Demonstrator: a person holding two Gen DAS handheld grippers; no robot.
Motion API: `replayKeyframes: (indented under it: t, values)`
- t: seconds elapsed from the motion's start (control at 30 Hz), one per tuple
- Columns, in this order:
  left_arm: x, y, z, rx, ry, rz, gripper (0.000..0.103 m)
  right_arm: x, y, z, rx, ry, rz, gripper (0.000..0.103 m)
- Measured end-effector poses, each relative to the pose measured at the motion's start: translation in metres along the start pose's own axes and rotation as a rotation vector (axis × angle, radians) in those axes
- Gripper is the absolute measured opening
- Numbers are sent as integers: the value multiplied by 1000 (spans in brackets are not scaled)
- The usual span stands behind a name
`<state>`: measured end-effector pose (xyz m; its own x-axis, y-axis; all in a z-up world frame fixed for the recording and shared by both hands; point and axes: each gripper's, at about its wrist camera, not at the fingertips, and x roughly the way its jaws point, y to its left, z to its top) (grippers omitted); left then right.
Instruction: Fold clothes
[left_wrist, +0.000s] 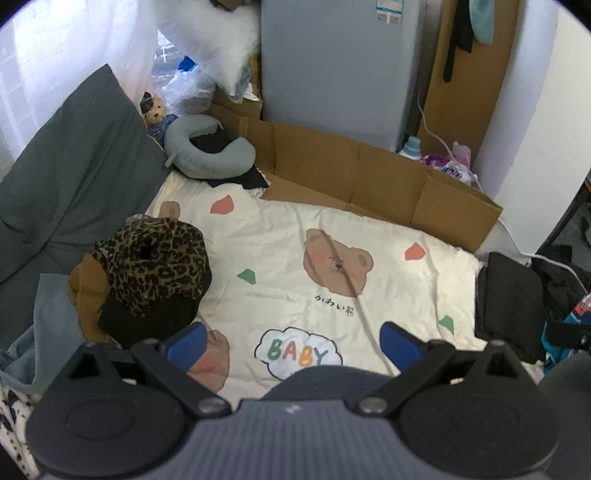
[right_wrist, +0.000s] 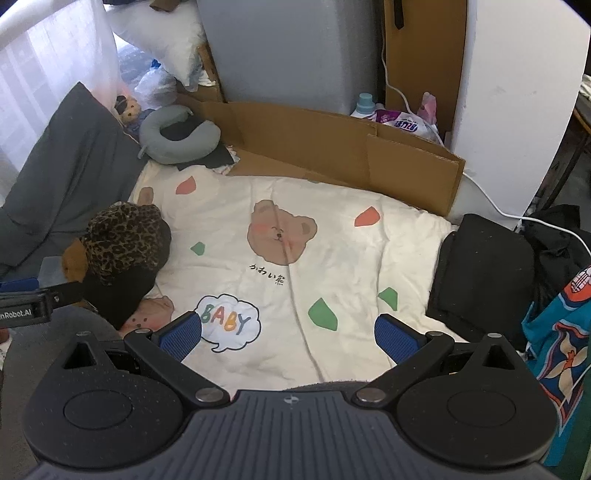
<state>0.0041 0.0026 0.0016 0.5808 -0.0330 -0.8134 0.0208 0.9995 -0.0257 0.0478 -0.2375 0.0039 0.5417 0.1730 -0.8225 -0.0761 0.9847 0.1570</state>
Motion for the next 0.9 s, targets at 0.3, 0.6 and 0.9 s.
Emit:
replayKeyframes:
  t: [0.3, 0.6, 0.9]
  values:
    - [-3, -10, -10, -15, -40, 8, 101, 1, 10, -2, -22, -7, 21, 103]
    - [1, -2, -6, -50, -10, -8, 101, 1, 7, -4, -31, -17, 52, 103]
    - [-1, -1, -10, -48, -22, 26, 101, 4, 9, -2, -39, -3, 74, 103]
